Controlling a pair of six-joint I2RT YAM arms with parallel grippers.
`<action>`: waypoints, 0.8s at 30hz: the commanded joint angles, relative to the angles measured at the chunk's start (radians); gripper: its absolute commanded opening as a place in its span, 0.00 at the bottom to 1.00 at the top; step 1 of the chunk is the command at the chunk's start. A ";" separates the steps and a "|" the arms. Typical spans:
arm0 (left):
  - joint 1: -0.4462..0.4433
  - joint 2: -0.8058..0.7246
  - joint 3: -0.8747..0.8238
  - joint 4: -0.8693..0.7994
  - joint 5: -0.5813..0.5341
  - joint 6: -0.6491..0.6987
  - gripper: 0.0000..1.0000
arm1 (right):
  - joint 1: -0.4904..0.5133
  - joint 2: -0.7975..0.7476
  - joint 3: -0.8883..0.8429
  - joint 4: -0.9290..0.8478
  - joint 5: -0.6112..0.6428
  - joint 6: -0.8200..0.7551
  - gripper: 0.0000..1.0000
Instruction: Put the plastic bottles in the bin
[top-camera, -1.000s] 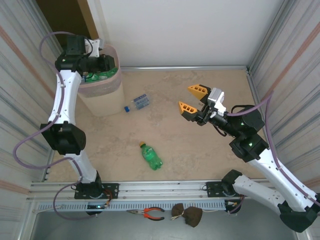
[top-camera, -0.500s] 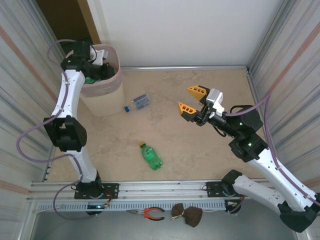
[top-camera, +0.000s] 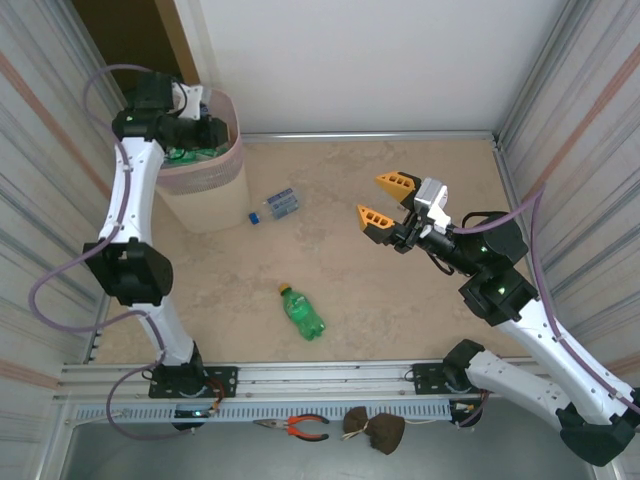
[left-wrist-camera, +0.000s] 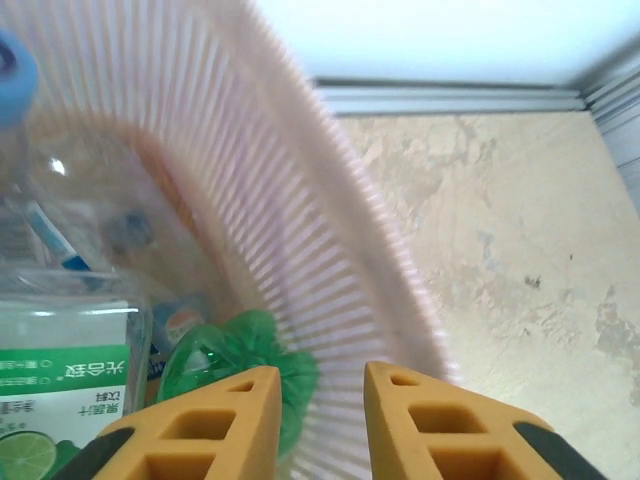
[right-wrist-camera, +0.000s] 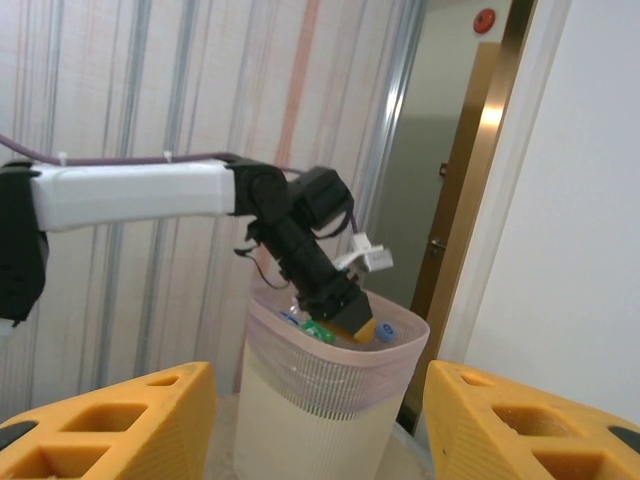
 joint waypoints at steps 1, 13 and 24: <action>-0.012 -0.097 0.047 0.039 0.015 0.039 0.29 | 0.007 -0.005 0.004 0.017 0.019 -0.019 0.56; -0.268 -0.138 0.010 0.079 -0.196 0.287 0.38 | 0.007 0.011 0.016 0.015 0.009 -0.015 0.56; -0.501 0.068 0.032 0.029 -0.499 0.466 0.50 | 0.007 0.007 0.021 0.000 0.009 -0.018 0.56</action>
